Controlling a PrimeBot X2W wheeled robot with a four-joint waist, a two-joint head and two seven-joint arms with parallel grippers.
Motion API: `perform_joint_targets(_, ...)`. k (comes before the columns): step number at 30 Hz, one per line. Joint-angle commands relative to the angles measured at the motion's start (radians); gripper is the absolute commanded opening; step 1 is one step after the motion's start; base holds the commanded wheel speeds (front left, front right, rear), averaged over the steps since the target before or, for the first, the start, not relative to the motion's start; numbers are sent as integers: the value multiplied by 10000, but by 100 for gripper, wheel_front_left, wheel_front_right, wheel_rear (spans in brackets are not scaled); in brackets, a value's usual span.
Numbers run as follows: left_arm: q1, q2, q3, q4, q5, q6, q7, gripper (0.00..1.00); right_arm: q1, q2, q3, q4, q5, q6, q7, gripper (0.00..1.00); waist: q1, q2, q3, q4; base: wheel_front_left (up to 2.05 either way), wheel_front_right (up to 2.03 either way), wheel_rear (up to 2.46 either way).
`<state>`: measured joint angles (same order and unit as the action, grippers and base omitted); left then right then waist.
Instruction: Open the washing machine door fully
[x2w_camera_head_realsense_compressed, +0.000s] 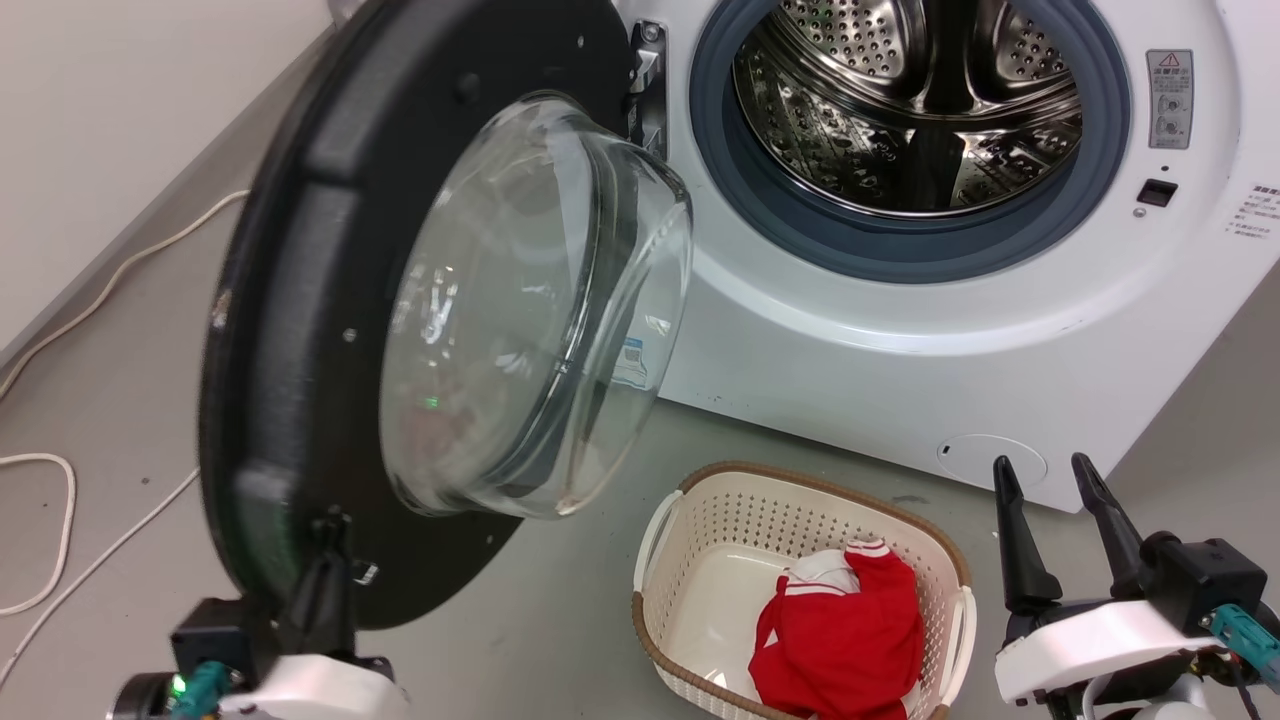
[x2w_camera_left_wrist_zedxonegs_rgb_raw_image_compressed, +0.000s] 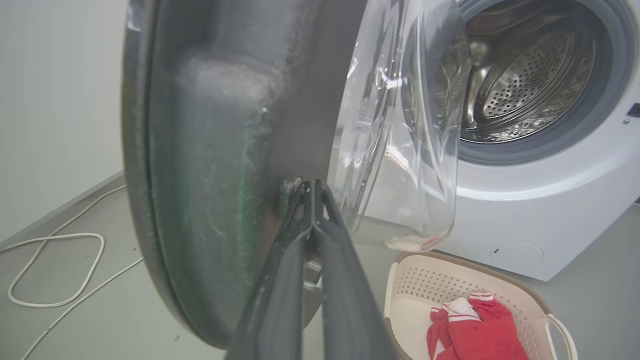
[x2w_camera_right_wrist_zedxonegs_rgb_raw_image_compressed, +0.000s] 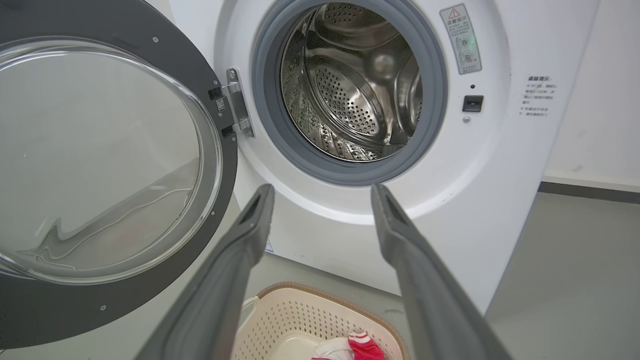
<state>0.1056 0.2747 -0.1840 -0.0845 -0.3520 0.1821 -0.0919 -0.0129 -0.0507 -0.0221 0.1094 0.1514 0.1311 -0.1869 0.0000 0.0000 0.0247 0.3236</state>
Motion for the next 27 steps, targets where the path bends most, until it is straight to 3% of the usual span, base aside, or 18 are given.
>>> perform_joint_targets(1, -284, 139, 283, 237, -77, 50, -194, 0, -114, 15, 10, -35, -24, -7, 22, 100, 0, 0, 78, -23, 0, 0, 0)
perform_joint_targets(12, -1591, 899, 1902, 2319, -687, -66, -1346, 0, -469, 13, 28, -200, -218, -7, 173, 100, 0, 0, 693, -417, 0, 0, 0)
perform_joint_targets(22, -2428, 1534, 2915, 3548, -933, -26, -1640, 0, -781, 13, -16, -370, -393, -7, 273, 100, 0, 0, 1388, -624, 0, 0, 0)
perform_joint_targets(27, -2754, 1862, 3298, 4186, -1085, -220, -1675, 0, -940, 13, -55, -418, -449, -5, 307, 100, 0, 0, 1555, -670, 0, 0, 0)
